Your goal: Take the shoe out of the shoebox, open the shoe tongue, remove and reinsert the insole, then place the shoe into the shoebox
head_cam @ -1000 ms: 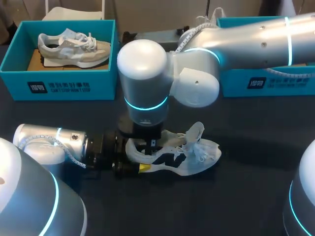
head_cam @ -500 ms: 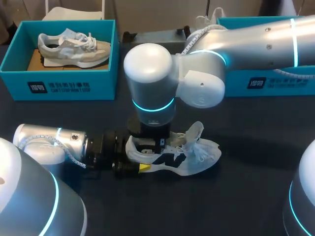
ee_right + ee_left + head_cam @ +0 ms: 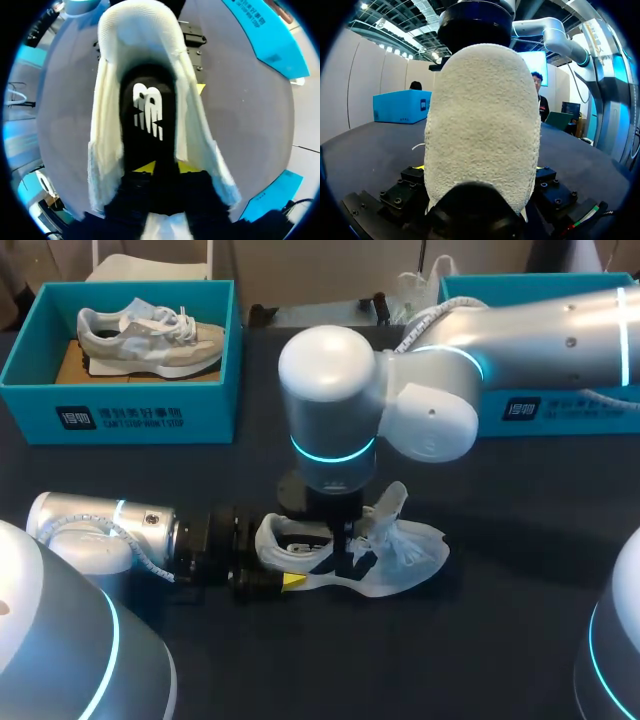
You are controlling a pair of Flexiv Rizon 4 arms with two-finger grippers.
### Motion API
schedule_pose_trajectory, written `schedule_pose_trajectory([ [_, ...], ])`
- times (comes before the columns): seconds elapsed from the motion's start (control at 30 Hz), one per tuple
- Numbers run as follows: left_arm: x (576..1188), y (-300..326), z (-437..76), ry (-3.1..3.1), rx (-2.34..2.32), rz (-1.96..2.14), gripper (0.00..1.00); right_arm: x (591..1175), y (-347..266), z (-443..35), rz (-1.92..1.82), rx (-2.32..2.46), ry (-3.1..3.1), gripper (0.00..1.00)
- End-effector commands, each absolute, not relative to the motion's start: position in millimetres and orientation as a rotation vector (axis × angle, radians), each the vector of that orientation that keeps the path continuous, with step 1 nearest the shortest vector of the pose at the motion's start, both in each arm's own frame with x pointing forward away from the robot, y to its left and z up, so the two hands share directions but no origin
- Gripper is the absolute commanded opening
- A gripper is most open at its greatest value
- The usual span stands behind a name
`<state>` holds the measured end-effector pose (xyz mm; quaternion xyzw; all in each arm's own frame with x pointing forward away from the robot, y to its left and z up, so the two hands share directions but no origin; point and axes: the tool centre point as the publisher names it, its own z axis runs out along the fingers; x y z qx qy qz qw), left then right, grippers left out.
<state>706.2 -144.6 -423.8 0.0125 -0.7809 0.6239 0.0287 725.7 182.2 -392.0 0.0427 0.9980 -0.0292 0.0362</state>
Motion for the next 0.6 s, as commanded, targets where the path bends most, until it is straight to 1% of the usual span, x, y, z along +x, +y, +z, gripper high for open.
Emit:
schedule_pose_trajectory([
  [0.03,706,-141,-428,-2.411,0.042,1.928,0.0,731,178,-404,-0.068,0.128,3.093,0.39],
  [0.27,706,-141,-428,-2.411,0.042,1.928,0.0,730,180,-417,-0.051,0.13,3.153,0.4],
  [0.4,706,-141,-428,-2.411,0.042,1.928,0.0,722,183,-427,-0.062,0.14,3.231,0.36],
  [0.6,706,-141,-428,-2.411,0.042,1.928,0.0,706,187,-433,-0.075,0.153,3.3,0.26],
])
